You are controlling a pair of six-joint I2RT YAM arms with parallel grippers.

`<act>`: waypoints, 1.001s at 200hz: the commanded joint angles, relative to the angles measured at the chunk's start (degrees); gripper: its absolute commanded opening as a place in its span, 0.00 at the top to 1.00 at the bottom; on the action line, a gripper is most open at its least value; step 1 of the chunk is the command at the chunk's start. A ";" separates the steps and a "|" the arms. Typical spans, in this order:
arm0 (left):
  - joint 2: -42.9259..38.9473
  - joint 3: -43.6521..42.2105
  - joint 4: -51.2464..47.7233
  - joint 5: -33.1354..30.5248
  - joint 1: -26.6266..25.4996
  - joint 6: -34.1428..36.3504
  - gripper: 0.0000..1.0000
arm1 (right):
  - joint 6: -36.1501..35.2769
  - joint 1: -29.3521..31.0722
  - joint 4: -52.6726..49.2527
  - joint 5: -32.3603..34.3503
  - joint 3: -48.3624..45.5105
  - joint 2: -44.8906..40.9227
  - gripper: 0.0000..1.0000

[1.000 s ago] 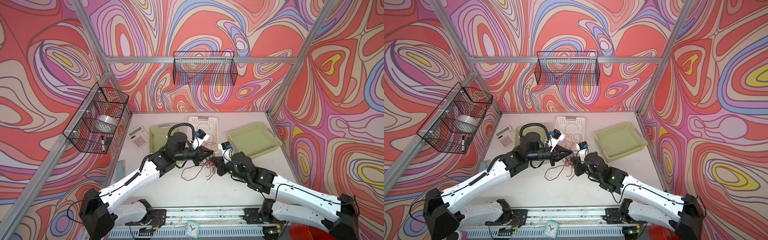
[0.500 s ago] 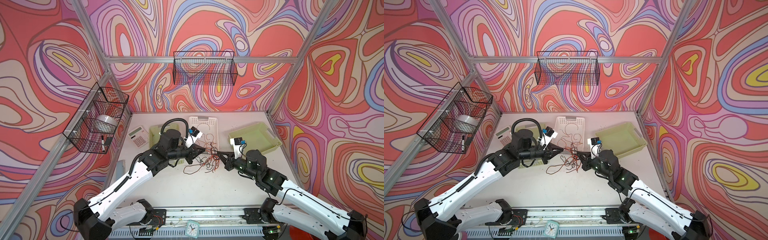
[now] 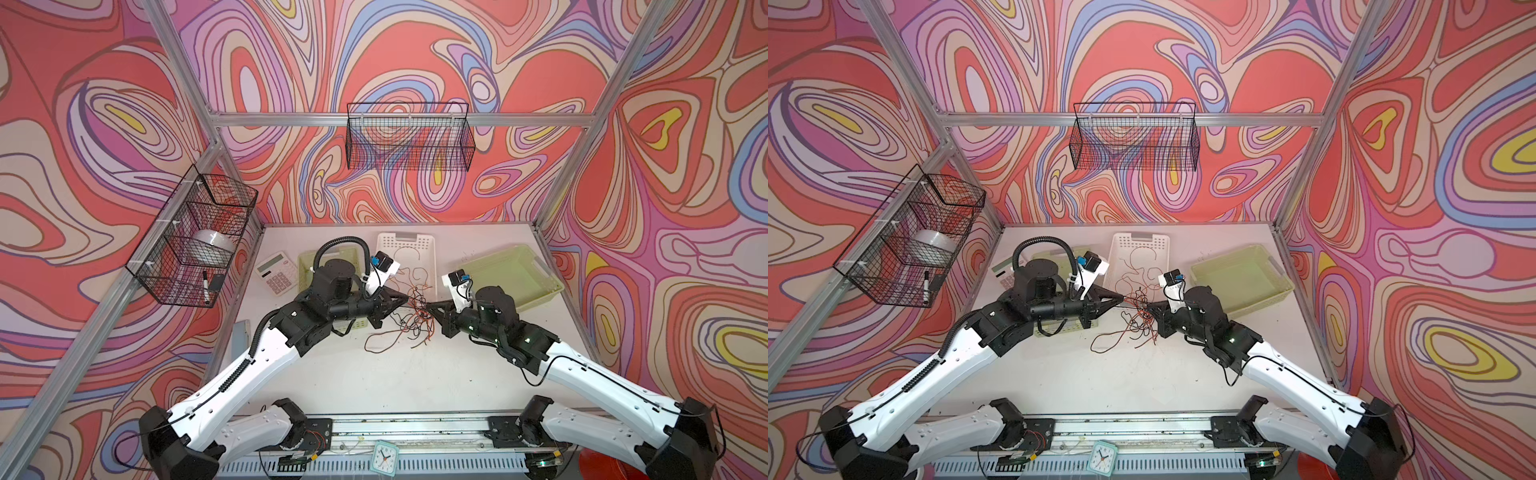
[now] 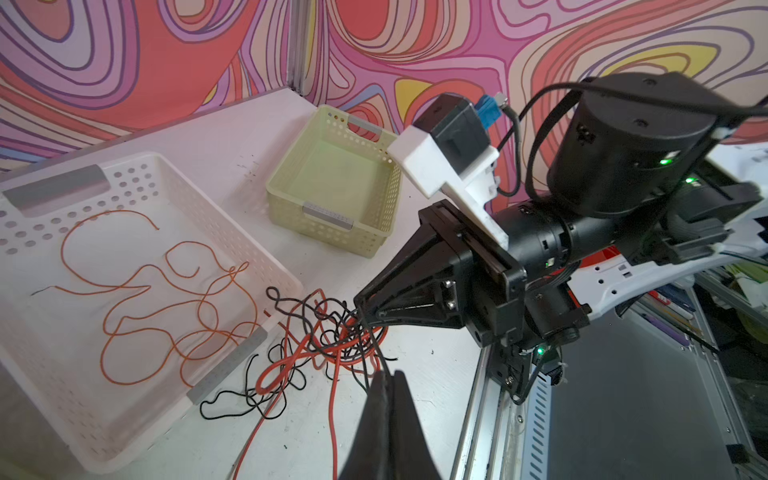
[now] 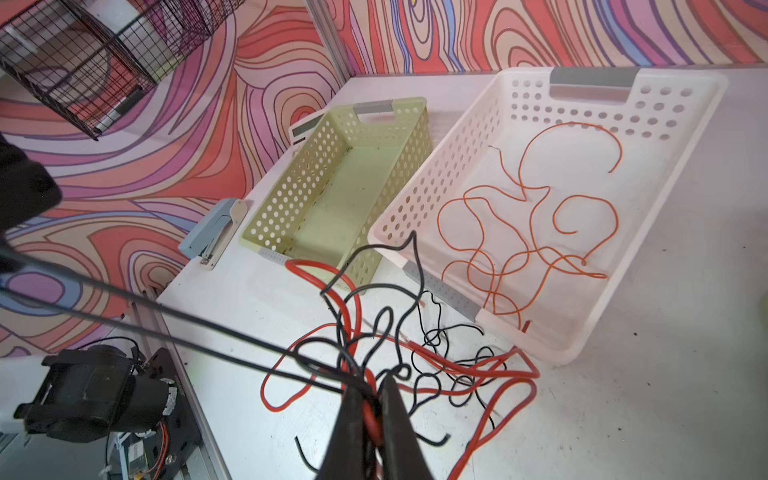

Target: Untangle the cables

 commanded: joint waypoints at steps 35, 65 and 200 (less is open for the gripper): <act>0.84 -4.00 0.31 -4.92 0.34 0.65 0.20 | 0.51 -1.95 -7.81 3.05 -0.61 0.84 1.00; -0.28 -9.24 6.00 -5.05 -0.75 -0.94 0.20 | 0.57 -1.93 -6.32 2.28 -0.54 0.83 1.00; 5.48 -20.87 25.97 -0.34 -1.79 -12.76 0.30 | 4.34 -1.93 6.66 -0.20 -8.03 -7.94 1.00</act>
